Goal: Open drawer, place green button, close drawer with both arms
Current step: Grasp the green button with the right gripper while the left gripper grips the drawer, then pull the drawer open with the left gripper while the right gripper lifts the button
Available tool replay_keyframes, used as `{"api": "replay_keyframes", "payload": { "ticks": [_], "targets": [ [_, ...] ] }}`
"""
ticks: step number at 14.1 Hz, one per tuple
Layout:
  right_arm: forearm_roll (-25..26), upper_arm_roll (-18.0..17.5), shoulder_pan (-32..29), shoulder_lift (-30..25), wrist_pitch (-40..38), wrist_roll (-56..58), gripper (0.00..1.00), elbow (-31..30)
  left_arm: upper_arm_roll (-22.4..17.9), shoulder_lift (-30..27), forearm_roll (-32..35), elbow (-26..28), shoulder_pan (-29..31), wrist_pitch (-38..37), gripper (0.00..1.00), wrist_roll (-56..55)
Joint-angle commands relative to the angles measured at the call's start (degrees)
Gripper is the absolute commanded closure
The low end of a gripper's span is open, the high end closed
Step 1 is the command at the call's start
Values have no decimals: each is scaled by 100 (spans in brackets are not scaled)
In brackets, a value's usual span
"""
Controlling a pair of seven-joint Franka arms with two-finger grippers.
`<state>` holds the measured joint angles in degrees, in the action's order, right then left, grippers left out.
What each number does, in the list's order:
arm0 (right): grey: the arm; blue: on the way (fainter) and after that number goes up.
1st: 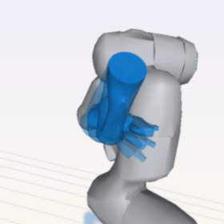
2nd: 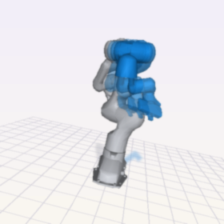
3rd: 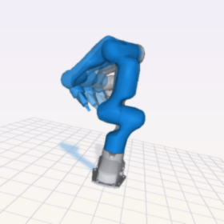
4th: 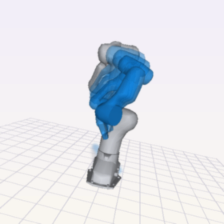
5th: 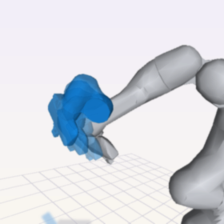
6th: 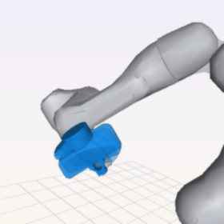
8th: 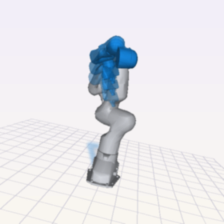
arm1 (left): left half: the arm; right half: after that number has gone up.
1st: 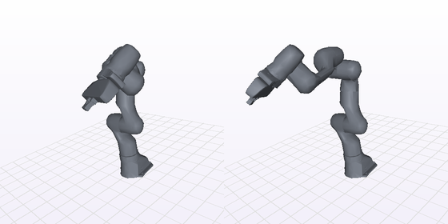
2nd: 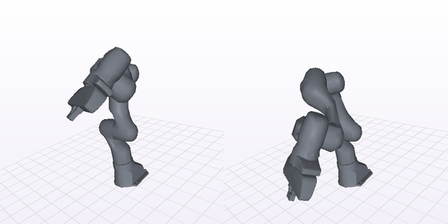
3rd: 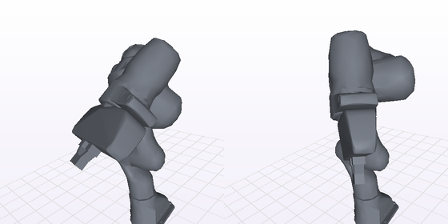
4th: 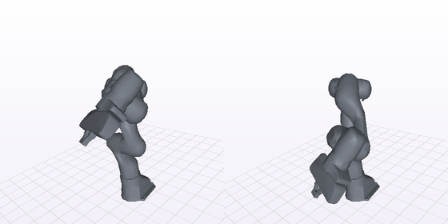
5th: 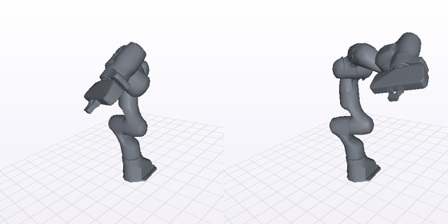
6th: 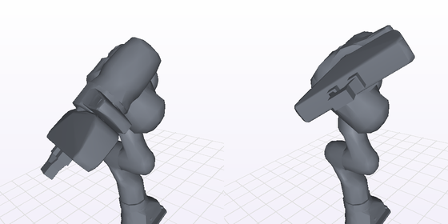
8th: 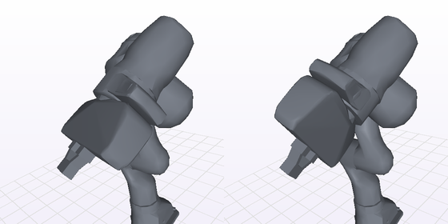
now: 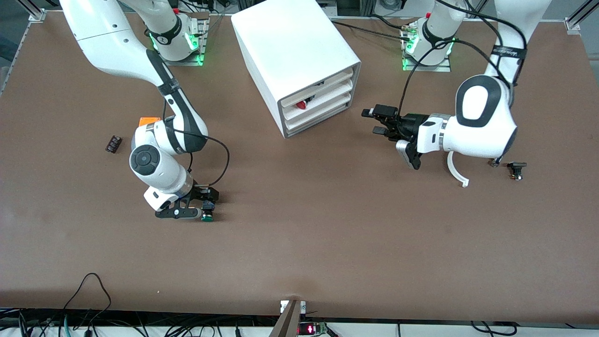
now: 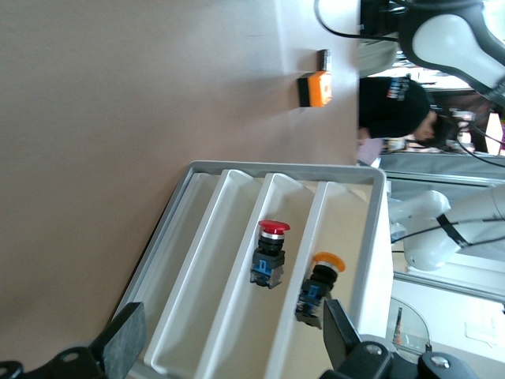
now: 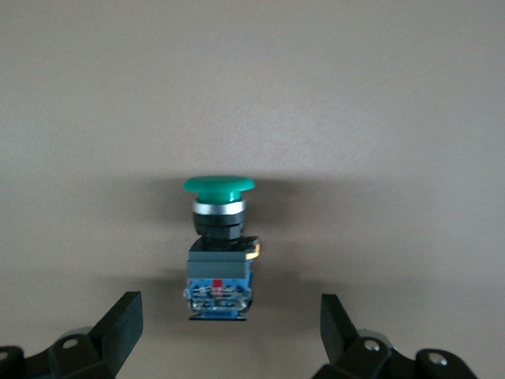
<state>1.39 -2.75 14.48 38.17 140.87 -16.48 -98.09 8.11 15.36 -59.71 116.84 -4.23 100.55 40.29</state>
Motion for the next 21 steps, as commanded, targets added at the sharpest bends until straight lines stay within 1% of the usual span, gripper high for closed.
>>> {"api": "replay_keyframes", "payload": {
  "ticks": [1,3,4,5,6,8,9,11,12,15,18,20,21],
  "targets": [
    [-25,20,117,217,238,-216,0,123,-2,229,-899,619,80,79,2,1460],
    [-7,20,117,331,406,-207,0,123,6,475,-1182,813,37,79,3,1788],
    [-7,29,108,375,467,-198,1,132,6,642,-1366,901,1,79,5,2007],
    [-7,29,108,384,485,-181,6,132,59,861,-1490,919,-16,79,7,2357],
    [-7,29,91,385,486,-137,17,132,172,1089,-1569,928,1,79,11,2639],
    [-7,29,73,385,486,-128,49,132,339,1258,-1946,954,-25,96,18,2774],
    [-7,29,73,385,486,-128,64,132,436,1302,-1991,989,-25,114,25,2782],
    [-7,29,73,376,486,-119,89,150,533,1443,-2079,999,-34,123,26,2791],
    [-16,29,73,376,477,-119,100,219,534,1513,-2080,1007,-34,123,26,2791],
    [-33,20,125,367,320,-163,100,378,534,1698,-2080,1007,-51,132,26,2949],
    [-33,20,143,376,-837,-601,100,1096,542,1935,-2159,1025,-131,132,26,3177],
    [-42,11,222,358,-1401,-987,100,1501,534,1944,-2168,1034,-148,132,28,3187],
    [-42,11,257,358,-1691,-1241,100,1677,534,1953,-2168,1042,-157,141,31,3187]
  ]
}}
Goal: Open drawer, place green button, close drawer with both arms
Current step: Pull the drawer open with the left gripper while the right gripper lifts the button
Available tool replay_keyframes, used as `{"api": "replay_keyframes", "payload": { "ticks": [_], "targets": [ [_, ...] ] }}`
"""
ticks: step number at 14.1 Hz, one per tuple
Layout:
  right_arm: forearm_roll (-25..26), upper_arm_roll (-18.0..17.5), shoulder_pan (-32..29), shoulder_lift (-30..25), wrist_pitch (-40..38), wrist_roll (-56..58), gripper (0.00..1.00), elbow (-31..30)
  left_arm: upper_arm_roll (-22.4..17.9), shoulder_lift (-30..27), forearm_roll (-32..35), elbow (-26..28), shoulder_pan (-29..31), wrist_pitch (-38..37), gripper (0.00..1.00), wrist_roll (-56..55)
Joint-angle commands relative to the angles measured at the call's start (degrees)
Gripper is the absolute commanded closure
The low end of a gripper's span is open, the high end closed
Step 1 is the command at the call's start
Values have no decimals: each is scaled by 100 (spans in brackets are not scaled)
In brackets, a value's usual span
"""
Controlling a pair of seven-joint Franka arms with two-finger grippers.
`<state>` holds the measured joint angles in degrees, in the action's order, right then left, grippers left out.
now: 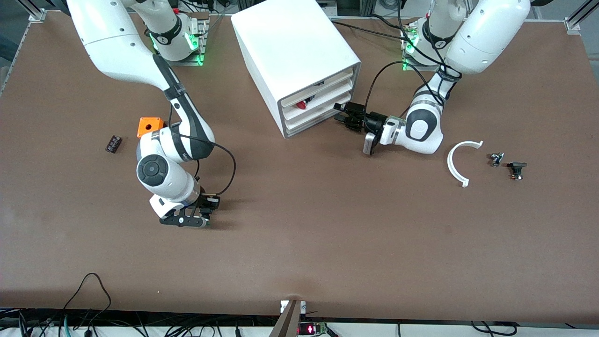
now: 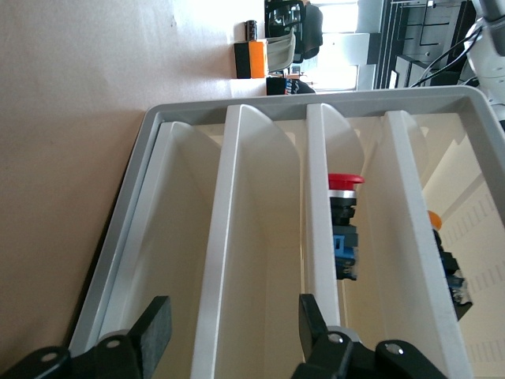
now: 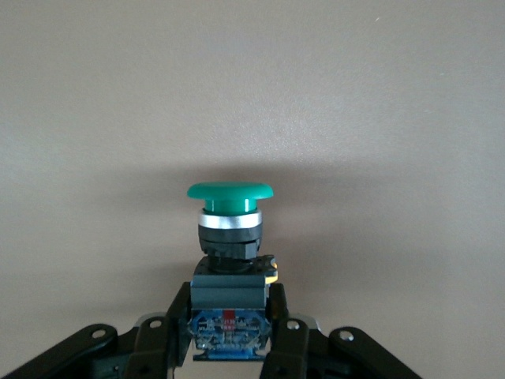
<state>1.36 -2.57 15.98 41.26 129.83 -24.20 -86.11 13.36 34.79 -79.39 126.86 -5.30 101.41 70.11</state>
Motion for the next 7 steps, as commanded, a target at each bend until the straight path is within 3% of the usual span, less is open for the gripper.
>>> {"api": "replay_keyframes", "payload": {
  "ticks": [1,4,6,7],
  "targets": [
    [-39,-7,160,57,-895,-802,100,690,17,54,-199,40,-85,54,35,222],
    [-126,-42,335,66,-1599,-1716,100,1191,9,125,-296,67,-243,193,42,222],
    [-634,-42,345,66,-1802,-2200,100,1394,18,133,-331,67,-436,387,51,222],
    [-924,-42,345,66,-1908,-2472,100,1482,18,160,-427,67,-455,423,64,222]
  ]
}}
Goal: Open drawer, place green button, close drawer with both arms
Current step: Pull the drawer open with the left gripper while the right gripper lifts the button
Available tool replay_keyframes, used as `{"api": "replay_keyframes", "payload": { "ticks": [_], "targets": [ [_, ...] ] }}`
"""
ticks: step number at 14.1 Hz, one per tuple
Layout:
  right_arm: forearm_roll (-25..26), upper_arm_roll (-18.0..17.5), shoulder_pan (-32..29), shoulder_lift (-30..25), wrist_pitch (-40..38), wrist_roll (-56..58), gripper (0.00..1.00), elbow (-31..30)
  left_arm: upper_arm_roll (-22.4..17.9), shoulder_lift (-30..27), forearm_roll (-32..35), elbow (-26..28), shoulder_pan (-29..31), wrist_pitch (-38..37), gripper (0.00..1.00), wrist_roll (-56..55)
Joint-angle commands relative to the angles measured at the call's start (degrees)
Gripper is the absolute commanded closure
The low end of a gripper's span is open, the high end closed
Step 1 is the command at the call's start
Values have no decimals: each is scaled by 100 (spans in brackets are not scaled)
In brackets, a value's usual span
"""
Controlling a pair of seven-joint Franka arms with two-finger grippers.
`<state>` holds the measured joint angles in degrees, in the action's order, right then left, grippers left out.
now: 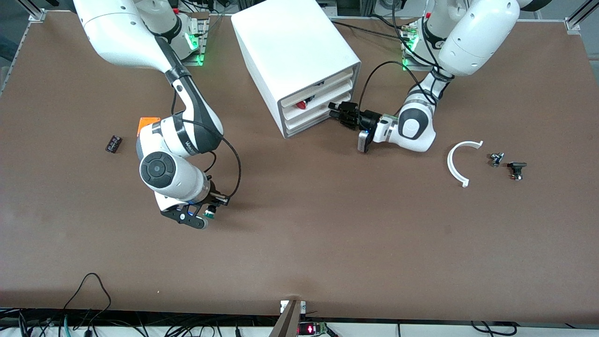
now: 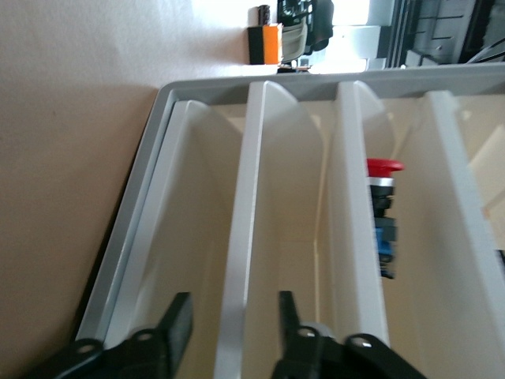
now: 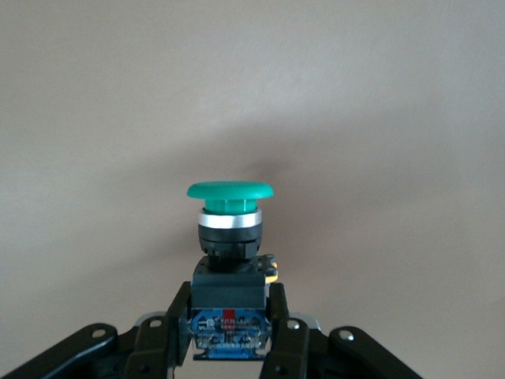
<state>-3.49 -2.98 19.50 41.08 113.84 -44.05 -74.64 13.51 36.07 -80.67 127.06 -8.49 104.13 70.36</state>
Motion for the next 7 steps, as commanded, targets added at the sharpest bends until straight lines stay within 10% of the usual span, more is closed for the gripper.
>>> {"api": "replay_keyframes", "payload": {
  "ticks": [1,7],
  "targets": [
    [-546,-1,-7,84,-440,-803,100,475,2,32,-300,47,-144,151,90,197],
    [-529,17,422,41,-1241,-2816,100,1180,-41,32,-274,-145,-100,151,100,83]
  ]
}}
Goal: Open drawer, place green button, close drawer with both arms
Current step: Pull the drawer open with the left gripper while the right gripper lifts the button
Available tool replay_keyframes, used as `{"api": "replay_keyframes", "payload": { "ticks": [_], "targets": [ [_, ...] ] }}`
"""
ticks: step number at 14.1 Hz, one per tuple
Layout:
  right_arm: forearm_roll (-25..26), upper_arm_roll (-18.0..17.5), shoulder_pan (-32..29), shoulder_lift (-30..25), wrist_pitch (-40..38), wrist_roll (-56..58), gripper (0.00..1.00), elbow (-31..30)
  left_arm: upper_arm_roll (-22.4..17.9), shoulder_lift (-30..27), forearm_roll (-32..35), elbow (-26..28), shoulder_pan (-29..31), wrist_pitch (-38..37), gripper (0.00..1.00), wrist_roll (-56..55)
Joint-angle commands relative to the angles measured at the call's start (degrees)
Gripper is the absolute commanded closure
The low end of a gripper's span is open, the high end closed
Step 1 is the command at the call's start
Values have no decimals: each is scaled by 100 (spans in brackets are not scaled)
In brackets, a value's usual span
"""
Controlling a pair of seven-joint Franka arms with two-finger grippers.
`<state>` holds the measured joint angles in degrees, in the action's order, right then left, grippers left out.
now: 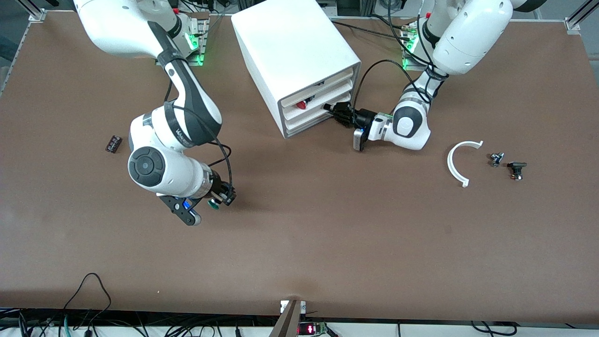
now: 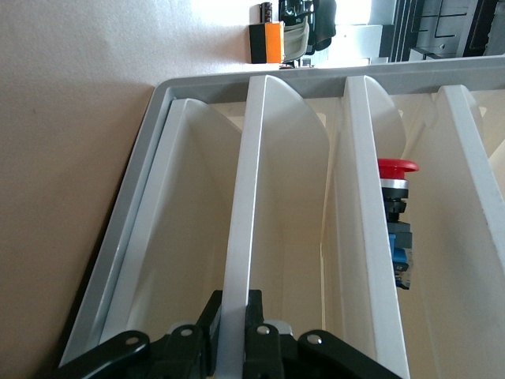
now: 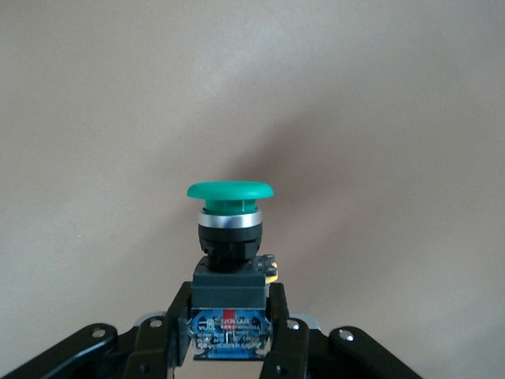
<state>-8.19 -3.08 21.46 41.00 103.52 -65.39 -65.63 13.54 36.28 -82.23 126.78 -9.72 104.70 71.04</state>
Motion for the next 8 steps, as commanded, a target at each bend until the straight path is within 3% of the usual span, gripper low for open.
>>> {"api": "replay_keyframes", "payload": {
  "ticks": [1,5,8],
  "targets": [
    [-51,36,322,49,-183,-990,100,279,-88,20,-74,-214,57,94,100,-2],
    [-34,62,709,40,-95,-1852,100,498,-579,134,522,-811,154,94,100,-318],
    [18,80,1095,40,63,-2450,100,569,-747,519,673,-1383,181,94,100,-389]
  ]
}}
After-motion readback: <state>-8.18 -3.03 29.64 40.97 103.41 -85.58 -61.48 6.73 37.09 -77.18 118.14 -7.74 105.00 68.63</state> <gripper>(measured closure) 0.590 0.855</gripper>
